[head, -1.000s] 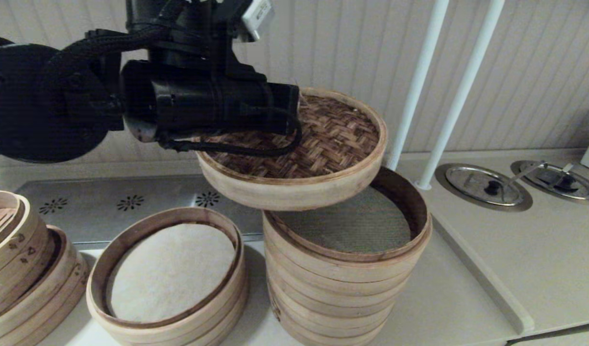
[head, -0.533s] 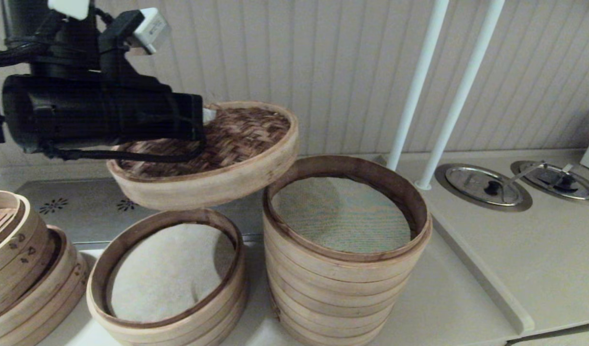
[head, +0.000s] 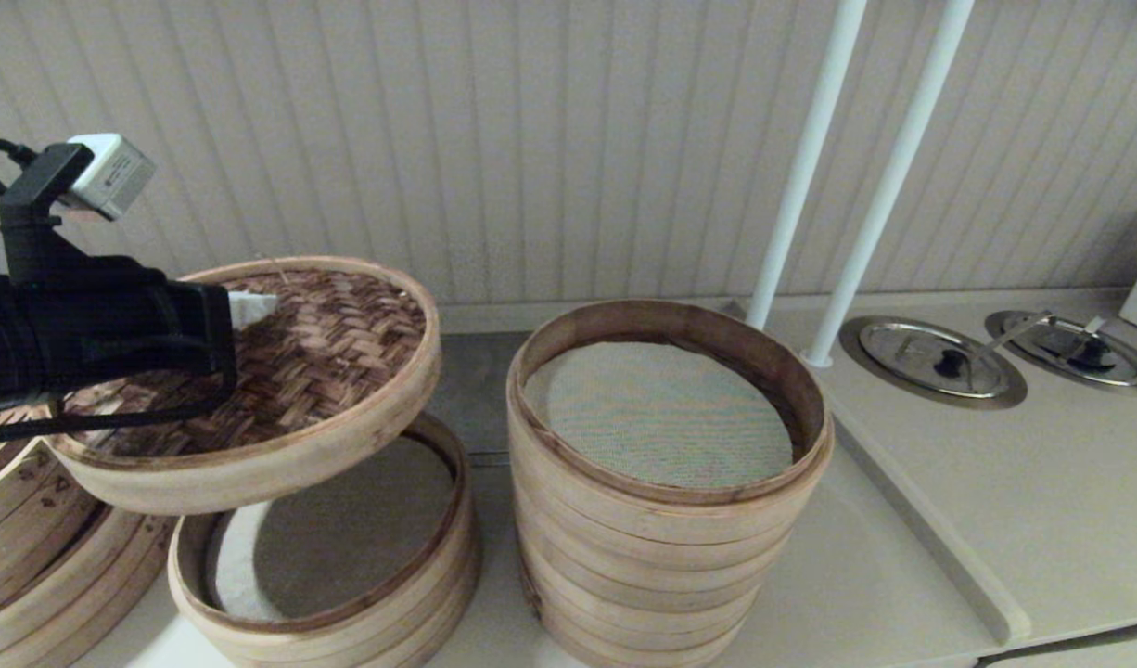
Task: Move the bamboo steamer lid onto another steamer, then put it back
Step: Put the steamer
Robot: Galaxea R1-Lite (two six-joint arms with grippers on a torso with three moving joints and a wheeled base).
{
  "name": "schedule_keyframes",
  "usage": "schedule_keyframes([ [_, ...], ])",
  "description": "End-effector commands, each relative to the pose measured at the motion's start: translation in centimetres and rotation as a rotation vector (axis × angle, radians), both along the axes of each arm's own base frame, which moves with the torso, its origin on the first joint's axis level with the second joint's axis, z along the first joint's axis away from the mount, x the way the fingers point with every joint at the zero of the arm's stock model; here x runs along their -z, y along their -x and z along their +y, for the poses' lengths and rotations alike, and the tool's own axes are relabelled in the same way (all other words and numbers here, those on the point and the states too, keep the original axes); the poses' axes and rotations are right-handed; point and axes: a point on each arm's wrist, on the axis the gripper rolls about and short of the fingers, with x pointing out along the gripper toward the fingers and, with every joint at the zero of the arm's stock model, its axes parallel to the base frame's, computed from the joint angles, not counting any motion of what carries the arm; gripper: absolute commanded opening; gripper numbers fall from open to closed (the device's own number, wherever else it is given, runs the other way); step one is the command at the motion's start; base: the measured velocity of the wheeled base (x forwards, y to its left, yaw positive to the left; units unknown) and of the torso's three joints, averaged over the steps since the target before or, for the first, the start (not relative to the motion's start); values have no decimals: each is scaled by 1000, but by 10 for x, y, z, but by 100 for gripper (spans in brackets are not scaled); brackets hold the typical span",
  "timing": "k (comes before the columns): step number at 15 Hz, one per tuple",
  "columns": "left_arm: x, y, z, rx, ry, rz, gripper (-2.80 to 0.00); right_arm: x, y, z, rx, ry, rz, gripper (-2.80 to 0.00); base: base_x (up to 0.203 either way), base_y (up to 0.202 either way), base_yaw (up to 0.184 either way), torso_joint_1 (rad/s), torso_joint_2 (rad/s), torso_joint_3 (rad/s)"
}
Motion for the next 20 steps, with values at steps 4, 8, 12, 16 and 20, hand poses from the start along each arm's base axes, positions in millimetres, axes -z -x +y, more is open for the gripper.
schedule_keyframes([
  [4, 62, 22, 9, -16, -28, 15, -280, 1, 0, 0, 0, 0, 4, -280, 0, 0, 0, 0, 0, 0],
  [8, 93, 31, 11, -9, -25, 21, -280, 1, 0, 0, 0, 0, 3, -280, 0, 0, 0, 0, 0, 0],
  [12, 110, 31, 9, 4, -16, 16, -280, 1, 0, 0, 0, 0, 5, -280, 0, 0, 0, 0, 0, 0],
  [16, 122, 23, 7, 5, -21, 26, -280, 1, 0, 0, 0, 0, 3, -280, 0, 0, 0, 0, 0, 0],
  [20, 129, 15, 5, 31, -16, 43, -280, 1, 0, 0, 0, 0, 3, -280, 0, 0, 0, 0, 0, 0],
])
